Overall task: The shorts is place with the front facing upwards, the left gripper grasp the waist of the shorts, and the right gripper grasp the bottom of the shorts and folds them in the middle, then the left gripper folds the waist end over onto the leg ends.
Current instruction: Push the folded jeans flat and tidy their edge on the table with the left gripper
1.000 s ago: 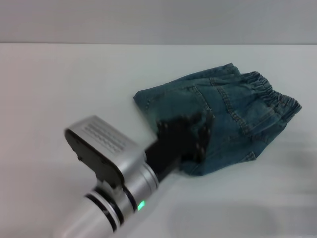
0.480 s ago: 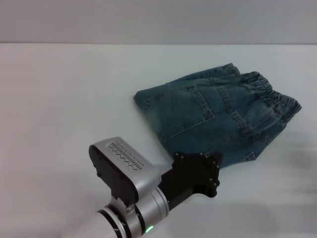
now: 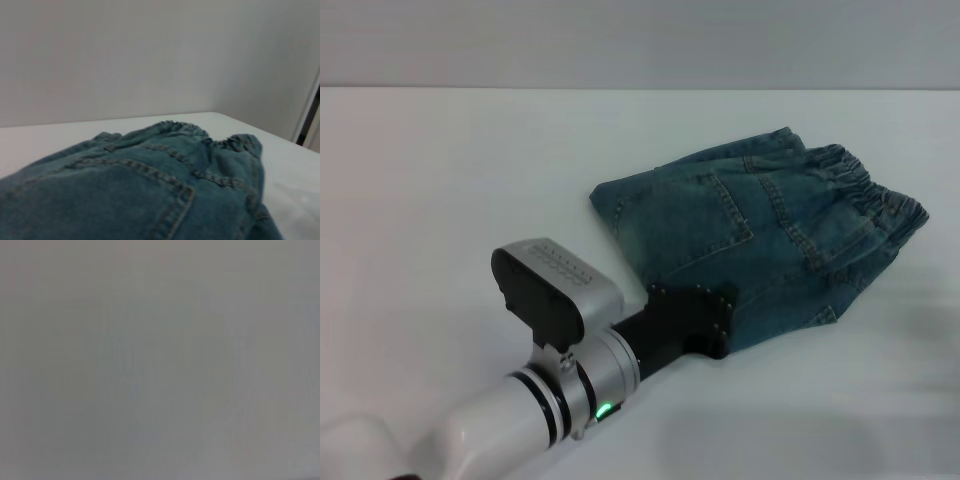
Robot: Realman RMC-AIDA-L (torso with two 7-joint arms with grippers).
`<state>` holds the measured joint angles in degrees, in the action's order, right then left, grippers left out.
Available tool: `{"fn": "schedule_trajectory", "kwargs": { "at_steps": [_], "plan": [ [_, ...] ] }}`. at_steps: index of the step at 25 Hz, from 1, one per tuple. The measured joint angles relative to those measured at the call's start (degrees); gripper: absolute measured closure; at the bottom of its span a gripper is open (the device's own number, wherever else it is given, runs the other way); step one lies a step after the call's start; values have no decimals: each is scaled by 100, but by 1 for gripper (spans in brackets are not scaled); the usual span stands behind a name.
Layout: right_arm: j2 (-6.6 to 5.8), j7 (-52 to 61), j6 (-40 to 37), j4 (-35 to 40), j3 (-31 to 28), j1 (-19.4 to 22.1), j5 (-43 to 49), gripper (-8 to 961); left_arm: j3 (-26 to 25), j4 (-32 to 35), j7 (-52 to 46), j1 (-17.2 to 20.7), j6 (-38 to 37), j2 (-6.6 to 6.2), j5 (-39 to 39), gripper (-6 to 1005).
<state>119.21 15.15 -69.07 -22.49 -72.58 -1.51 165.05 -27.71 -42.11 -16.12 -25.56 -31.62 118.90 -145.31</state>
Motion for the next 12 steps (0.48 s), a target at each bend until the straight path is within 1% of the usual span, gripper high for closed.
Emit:
{"fn": "schedule_trajectory", "kwargs": {
  "at_steps": [7,12],
  "plan": [
    [13,14,-7,-201,7,136,0,954,-267,334,-133,-295,9,3,6,991],
    [14,41,-11,-253,8,198,0,951,-360,550,-304,-486,22,-1,8,987]
  ]
}}
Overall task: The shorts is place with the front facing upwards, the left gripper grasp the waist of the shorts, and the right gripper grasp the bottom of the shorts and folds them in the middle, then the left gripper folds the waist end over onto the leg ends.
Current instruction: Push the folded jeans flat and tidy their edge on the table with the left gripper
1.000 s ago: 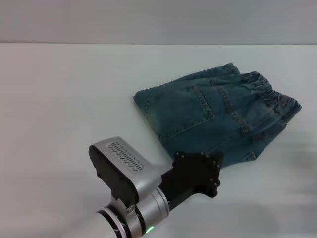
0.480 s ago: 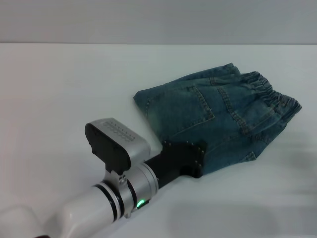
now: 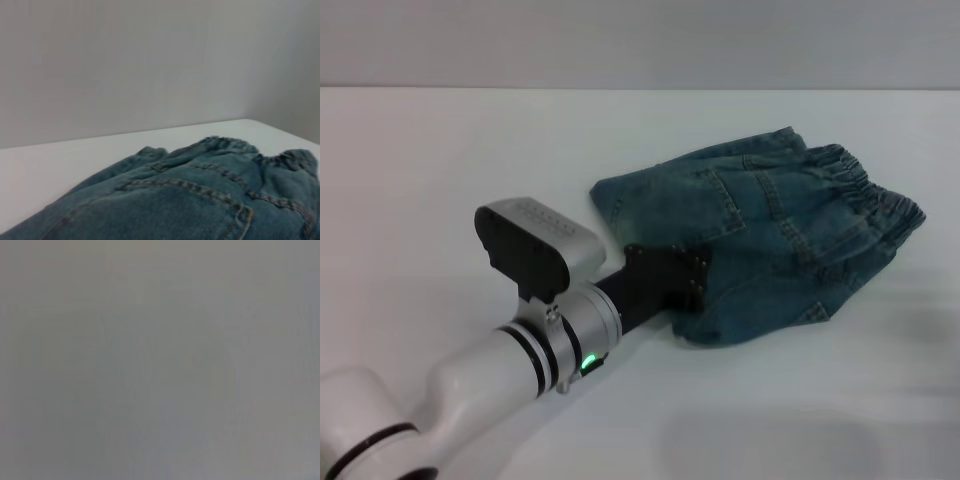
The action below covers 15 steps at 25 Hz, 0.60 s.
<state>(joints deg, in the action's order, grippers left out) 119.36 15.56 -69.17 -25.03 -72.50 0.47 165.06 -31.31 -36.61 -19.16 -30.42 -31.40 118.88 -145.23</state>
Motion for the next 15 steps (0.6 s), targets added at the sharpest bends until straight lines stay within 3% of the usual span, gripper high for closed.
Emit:
{"fn": "schedule_trajectory", "kwargs": {
  "at_steps": [6,15],
  "plan": [
    [0,117,-1,-45,0,27,0,937,-44,511,-392,-380,79,22,2,984],
    [0,123,16,-172,48,74,0,917,-283,633,-414,-496,81,-4,-16,978]
  ]
}}
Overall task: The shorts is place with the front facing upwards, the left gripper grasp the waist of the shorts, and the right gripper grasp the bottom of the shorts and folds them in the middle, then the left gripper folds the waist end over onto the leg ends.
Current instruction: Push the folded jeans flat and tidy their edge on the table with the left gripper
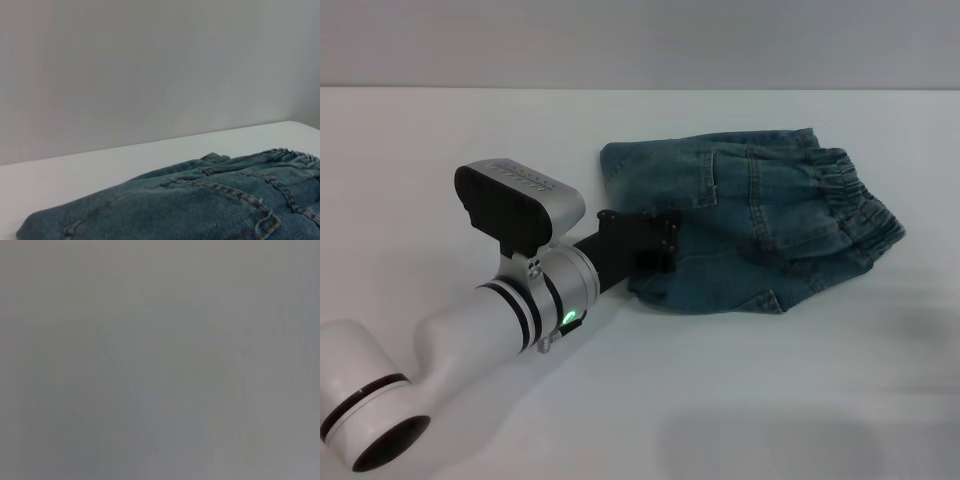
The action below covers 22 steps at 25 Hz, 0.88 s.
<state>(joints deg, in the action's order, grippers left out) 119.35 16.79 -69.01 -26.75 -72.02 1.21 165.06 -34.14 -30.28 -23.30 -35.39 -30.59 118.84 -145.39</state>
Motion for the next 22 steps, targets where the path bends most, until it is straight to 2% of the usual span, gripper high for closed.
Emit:
{"fn": "schedule_trajectory", "kwargs": {
  "at_steps": [5,6,8,12,15,19,22],
  "plan": [
    [-9,-2,15,-6,70,3,0,906,-46,21,52,2,-28,8,-19,975],
    [-9,-18,0,-6,82,5,2,903,-60,-213,148,313,-415,-22,-23,974],
    [-9,-51,-88,10,113,3,30,899,-121,-351,315,545,-692,-34,-23,973],
    [-11,-122,-177,26,117,-10,44,890,-583,-837,1334,1276,-1160,-36,-25,970],
    [-14,-646,-274,23,118,-49,43,883,-965,-950,1949,1641,-1565,-38,-12,968],
    [-6,-1092,-306,-73,84,-91,-41,874,-1458,-897,2158,2008,-1977,-34,19,966],
    [10,-1145,-310,-99,114,-90,-613,867,-1617,-845,2177,2148,-2095,-34,19,964]
  ]
}}
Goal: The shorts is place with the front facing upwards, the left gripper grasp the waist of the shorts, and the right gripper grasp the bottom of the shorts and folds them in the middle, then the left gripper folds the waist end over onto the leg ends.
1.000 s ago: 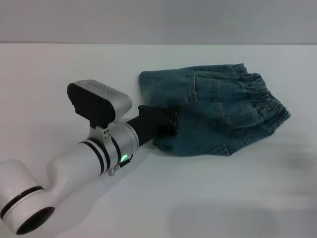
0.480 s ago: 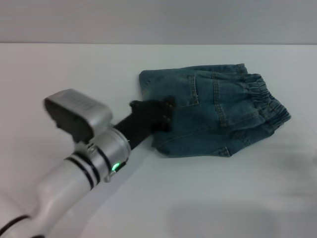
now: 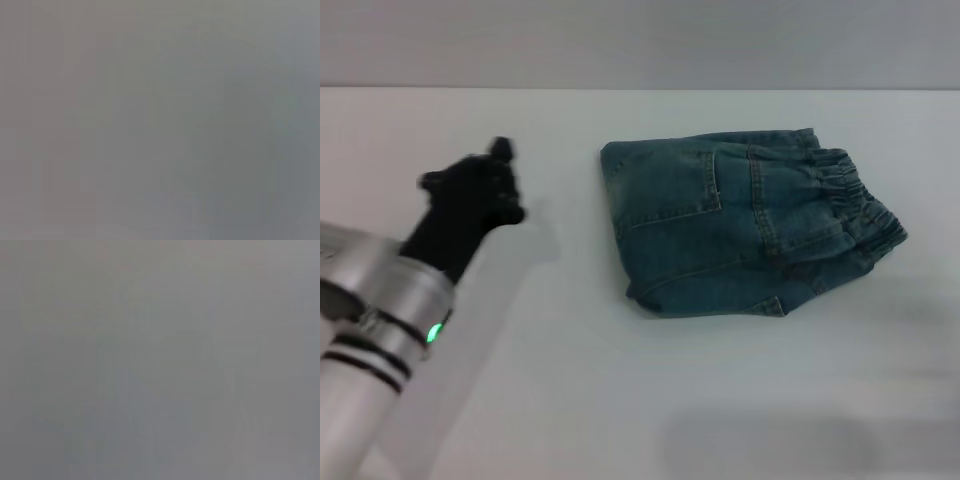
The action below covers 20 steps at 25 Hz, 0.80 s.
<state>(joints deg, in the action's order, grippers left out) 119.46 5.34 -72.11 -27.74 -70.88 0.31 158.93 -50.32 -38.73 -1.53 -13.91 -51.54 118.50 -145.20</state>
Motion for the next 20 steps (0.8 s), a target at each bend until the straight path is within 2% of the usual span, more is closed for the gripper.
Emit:
{"fn": "schedule_trajectory", "kwargs": {
  "at_steps": [2,5,10,16,18,20],
  "plan": [
    [5,-55,-5,26,26,23,-458,863,-116,124,-8,234,-318,2,5,962],
    [-22,-84,-69,117,-2,73,-676,856,-104,145,-14,411,-553,2,7,960],
    [-15,-90,-580,506,-80,35,-948,845,-78,165,5,536,-677,-2,5,957],
    [-31,-16,-682,600,-27,-23,-971,831,-81,215,9,551,-802,-15,-3,953],
    [-31,-8,-656,631,43,-54,-966,745,-61,237,69,533,-777,-23,-33,952],
    [-27,3,-638,740,94,-130,-966,658,-38,262,233,529,-782,-21,-51,901]
  ]
}}
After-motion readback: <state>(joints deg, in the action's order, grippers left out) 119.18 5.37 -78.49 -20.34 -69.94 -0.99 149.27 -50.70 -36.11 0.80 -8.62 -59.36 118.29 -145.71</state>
